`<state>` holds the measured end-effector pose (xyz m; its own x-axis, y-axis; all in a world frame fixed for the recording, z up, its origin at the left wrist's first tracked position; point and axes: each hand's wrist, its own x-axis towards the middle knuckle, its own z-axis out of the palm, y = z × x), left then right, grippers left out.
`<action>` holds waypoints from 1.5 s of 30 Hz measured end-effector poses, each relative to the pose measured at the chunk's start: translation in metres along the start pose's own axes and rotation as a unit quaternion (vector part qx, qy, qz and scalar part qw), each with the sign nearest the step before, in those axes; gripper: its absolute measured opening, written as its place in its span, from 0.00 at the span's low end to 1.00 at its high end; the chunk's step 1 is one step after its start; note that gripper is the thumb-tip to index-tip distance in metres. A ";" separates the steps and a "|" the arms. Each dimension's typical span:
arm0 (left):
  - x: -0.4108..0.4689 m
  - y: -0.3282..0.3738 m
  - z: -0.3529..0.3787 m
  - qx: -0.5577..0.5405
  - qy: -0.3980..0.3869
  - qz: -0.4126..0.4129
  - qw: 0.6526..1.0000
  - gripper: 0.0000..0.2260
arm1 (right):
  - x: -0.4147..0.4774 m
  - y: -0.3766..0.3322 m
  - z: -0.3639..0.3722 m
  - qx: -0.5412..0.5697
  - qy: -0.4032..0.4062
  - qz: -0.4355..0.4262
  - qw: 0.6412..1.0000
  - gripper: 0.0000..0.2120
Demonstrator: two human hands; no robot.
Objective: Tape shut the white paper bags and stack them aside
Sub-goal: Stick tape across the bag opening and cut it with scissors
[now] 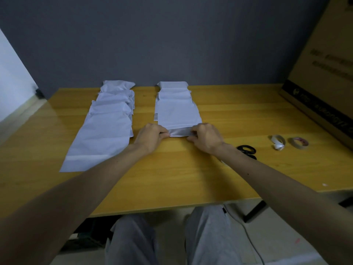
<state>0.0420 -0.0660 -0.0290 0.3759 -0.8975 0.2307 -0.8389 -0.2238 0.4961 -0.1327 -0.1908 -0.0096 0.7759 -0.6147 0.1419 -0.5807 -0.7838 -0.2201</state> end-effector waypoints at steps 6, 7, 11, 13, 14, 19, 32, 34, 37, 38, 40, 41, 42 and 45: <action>-0.028 -0.010 -0.001 -0.017 -0.004 0.050 0.999 0.17 | -0.020 -0.007 0.007 -0.024 0.025 -0.085 0.996 0.24; -0.032 -0.011 0.000 -0.026 -0.002 0.056 0.998 0.16 | -0.021 -0.008 0.007 -0.027 0.012 -0.091 0.995 0.24; -0.043 -0.006 -0.001 -0.040 0.008 0.077 0.996 0.19 | -0.024 -0.012 0.008 -0.018 -0.041 -0.106 0.993 0.22; -0.049 0.001 -0.005 -0.049 -0.002 0.081 0.995 0.15 | -0.027 -0.011 0.008 0.000 -0.057 -0.106 0.993 0.19; -0.051 0.004 -0.007 -0.054 -0.003 0.084 0.995 0.12 | -0.029 -0.010 0.007 0.002 -0.061 -0.111 0.992 0.17; -0.063 0.021 -0.015 -0.080 0.022 0.060 0.995 0.08 | -0.041 -0.005 0.003 -0.007 -0.043 -0.139 0.989 0.11; -0.086 0.026 -0.016 -0.032 0.016 0.082 0.996 0.10 | -0.078 -0.011 -0.004 -0.042 -0.013 -0.212 0.976 0.09; -0.090 0.027 -0.017 -0.033 0.012 0.091 0.995 0.09 | -0.083 -0.010 -0.004 -0.037 -0.011 -0.222 0.974 0.07; -0.097 0.031 -0.018 -0.041 -0.002 0.094 0.995 0.09 | -0.091 -0.009 -0.008 -0.028 -0.008 -0.226 0.974 0.07; -0.099 0.032 -0.019 -0.043 -0.005 0.094 0.995 0.09 | -0.093 -0.010 -0.010 -0.020 -0.009 -0.220 0.975 0.09; -0.100 0.034 -0.021 -0.055 -0.012 0.085 0.995 0.09 | -0.094 -0.010 -0.016 0.009 -0.023 -0.196 0.980 0.12; -0.100 0.035 -0.021 -0.064 -0.014 0.073 0.995 0.09 | -0.093 -0.010 -0.019 0.026 -0.036 -0.182 0.982 0.14; -0.098 0.035 -0.022 -0.072 -0.013 0.060 0.996 0.09 | -0.091 -0.009 -0.020 0.044 -0.042 -0.173 0.983 0.15; -0.090 0.034 -0.024 -0.084 0.000 0.018 0.996 0.10 | -0.079 -0.005 -0.024 0.110 -0.040 -0.133 0.984 0.17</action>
<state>-0.0107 0.0165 -0.0130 0.3466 -0.9040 0.2502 -0.7738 -0.1248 0.6210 -0.1967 -0.1406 0.0033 0.9152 -0.3751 0.1474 -0.2949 -0.8725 -0.3897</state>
